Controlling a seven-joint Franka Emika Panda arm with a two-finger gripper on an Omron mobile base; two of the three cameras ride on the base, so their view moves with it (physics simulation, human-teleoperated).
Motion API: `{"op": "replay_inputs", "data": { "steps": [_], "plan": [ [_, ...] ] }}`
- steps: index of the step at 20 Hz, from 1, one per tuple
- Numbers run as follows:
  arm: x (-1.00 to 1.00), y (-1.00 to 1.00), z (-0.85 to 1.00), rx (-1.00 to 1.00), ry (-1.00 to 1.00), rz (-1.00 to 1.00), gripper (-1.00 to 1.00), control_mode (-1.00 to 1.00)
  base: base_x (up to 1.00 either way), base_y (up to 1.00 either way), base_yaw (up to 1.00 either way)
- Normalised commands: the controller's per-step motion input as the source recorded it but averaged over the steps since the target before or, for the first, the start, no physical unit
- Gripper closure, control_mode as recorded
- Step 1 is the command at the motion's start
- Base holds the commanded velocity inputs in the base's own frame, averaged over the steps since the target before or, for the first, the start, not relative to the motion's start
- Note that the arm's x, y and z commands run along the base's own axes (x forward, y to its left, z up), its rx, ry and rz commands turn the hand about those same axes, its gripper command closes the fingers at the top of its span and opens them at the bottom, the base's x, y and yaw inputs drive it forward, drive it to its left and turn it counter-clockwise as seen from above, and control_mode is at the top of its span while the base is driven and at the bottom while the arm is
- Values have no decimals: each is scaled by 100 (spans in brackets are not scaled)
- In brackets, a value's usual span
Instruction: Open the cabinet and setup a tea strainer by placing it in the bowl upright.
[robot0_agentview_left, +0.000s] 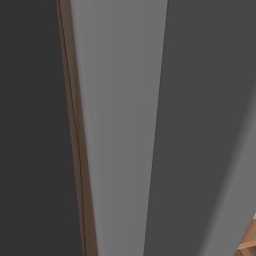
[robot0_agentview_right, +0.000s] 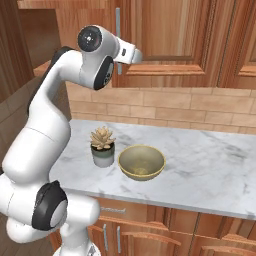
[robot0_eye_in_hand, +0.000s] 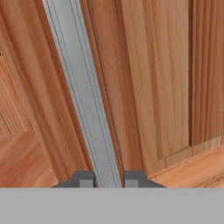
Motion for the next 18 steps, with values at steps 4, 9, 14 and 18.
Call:
{"op": "replay_inputs", "data": {
  "steps": [4, 9, 14, 18],
  "plan": [
    [-64, -27, 5, 7, 0, 0, 100, -100, 0, 0, 0],
    [-65, -33, 16, 9, 1, 0, 100, -100, 0, 0, 0],
    [-68, -34, 19, 9, 3, 0, 100, -100, 0, 0, 0],
    [-74, -35, 22, 8, 5, 0, 100, -100, 0, 0, 0]
  ]
}}
